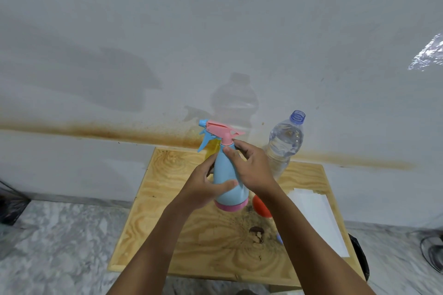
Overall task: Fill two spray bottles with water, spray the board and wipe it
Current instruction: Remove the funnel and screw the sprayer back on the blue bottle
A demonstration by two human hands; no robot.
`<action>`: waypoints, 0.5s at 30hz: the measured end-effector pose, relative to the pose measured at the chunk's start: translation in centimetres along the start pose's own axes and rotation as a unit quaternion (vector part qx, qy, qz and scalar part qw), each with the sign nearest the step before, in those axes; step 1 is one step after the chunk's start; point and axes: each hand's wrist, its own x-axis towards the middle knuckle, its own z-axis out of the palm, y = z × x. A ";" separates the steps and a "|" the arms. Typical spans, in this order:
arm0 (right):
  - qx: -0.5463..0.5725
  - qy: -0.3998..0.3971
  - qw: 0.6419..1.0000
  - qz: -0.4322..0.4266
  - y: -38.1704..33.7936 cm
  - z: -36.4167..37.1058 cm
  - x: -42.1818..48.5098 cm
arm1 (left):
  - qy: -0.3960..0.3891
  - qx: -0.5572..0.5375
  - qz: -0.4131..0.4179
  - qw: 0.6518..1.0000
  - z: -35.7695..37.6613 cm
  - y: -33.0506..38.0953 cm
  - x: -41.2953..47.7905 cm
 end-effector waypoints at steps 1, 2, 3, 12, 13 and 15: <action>0.005 0.015 1.000 0.005 0.0 0.3 -0.1 | -0.002 -0.005 -0.001 1.000 0.1 0.0 0.0; 0.011 0.030 0.999 0.014 0.1 0.7 -0.2 | -0.002 -0.012 -0.002 1.000 0.2 0.0 0.0; 0.014 0.042 0.999 0.021 0.2 1.0 -0.3 | -0.002 -0.019 -0.005 1.000 0.3 0.0 0.0; 0.051 0.109 0.990 0.072 1.2 1.0 0.2 | 0.029 -0.074 -0.066 0.995 0.7 -1.1 -0.3; 0.057 0.100 0.990 0.080 1.3 0.7 0.3 | 0.036 -0.088 -0.085 0.992 0.7 -1.2 -0.5; 0.075 0.042 0.992 0.095 1.4 0.1 0.6 | 0.032 -0.107 -0.102 0.988 0.7 -1.6 -0.9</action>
